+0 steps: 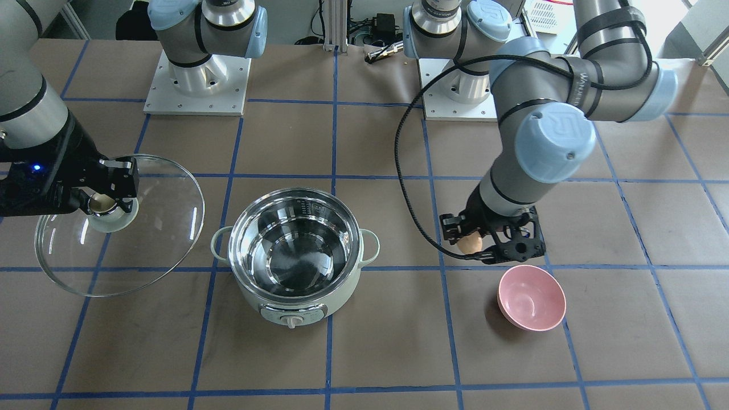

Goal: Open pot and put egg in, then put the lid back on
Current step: 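Carry the egg over the pot with the left gripper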

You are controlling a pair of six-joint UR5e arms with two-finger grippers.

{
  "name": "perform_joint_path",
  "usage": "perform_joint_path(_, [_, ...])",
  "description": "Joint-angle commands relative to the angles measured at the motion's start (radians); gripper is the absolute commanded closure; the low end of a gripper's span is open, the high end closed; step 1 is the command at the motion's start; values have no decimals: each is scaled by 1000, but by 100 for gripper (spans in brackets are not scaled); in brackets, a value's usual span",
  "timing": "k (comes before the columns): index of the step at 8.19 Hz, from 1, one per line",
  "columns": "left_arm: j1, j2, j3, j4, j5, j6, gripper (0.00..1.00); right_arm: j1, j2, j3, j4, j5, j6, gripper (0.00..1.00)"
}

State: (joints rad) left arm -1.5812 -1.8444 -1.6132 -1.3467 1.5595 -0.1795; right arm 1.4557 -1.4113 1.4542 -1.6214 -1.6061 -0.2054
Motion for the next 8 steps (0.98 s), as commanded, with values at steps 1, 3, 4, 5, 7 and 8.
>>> perform_joint_path(1, [-204, -18, 86, -6, -54, -216, 50, 0, 0, 0, 0, -3, 0, 100])
perform_joint_path(3, [-307, -82, 177, -8, -84, -363, 50, 0, 2, -2, -3, -2, 1, 100])
perform_joint_path(4, [-342, -132, 200, 7, -84, -436, 51, -3, 3, -2, -3, -9, 0, 100])
perform_joint_path(5, [-373, -177, 232, 35, -84, -496, 51, -6, 2, -3, -8, -11, 3, 100])
perform_joint_path(7, [-414, -219, 263, 37, -73, -511, 51, -38, -2, 0, -5, -6, 3, 100])
perform_joint_path(8, [-415, -220, 259, 52, -73, -503, 51, -38, -2, 0, -5, -5, 3, 100])
